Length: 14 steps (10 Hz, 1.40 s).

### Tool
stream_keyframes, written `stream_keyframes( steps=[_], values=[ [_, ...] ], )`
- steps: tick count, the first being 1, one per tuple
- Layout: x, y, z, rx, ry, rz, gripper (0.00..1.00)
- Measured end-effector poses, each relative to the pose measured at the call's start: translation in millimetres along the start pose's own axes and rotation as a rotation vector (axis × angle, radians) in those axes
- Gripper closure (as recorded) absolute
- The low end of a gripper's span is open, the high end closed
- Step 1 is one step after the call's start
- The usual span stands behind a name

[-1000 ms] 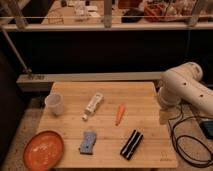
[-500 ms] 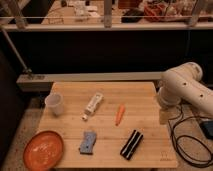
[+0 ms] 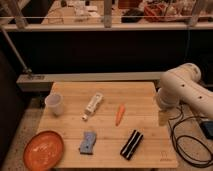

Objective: Move the arm in a circular motion

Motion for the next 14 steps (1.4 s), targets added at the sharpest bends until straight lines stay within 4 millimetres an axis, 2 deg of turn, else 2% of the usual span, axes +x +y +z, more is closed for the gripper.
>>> stream_keyframes(
  steps=[2,5,6,9,11,14],
  values=[
    [-20.9,9.2,-1.9,0.002,0.012,-0.015,0.2],
    [-28.8,14.7,-2.6,0.0,0.025,-0.038,0.2],
    [-38.3,16.1,-3.3,0.001,0.028,-0.048,0.2],
    [-86.8,20.1,-6.6,0.008,0.037,-0.098,0.2],
    [-112.4,24.4,-7.6,0.012,0.045,-0.125,0.2],
    [-131.6,28.2,-7.7,0.014,0.051,-0.162,0.2]
  ],
)
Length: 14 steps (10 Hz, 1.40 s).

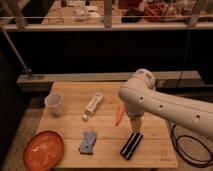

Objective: Move the arm in a circular motion

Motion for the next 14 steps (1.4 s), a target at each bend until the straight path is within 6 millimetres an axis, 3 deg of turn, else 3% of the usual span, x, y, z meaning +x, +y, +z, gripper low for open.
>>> stream_keyframes(
  steps=[4,9,14],
  values=[
    [-51.9,-3.0,-5.0,0.011,-0.008,-0.074,0.2],
    [-81.5,-15.6,-3.5,0.014,-0.009,-0.134,0.2],
    [-91.3,-34.3,0.8,0.023,-0.015,-0.161,0.2]
  ],
)
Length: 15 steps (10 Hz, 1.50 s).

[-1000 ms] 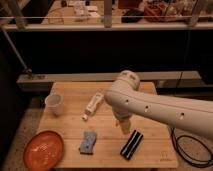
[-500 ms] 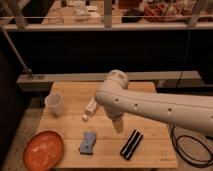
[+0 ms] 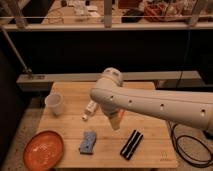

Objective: Move the arm in a circular motion

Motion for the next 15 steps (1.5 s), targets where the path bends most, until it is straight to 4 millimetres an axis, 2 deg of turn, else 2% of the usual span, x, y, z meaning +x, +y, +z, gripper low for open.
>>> stream_keyframes(
  steps=[15],
  values=[
    [7.5,-49.3,16.9,0.001,-0.003,-0.009,0.2]
  ],
)
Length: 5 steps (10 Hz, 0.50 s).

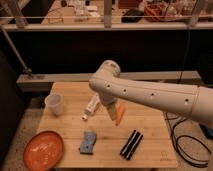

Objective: Move the arm in a circular motion

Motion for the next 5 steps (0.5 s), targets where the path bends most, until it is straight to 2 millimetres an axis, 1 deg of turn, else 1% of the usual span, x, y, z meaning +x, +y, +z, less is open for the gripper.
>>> stream_keyframes(
  steps=[1,5],
  values=[
    [1.1,-1.7,1.1,-0.001,-0.002,0.001,0.2],
    [16.3,-3.0,6.6,0.0,-0.016,0.02,0.2]
  ],
)
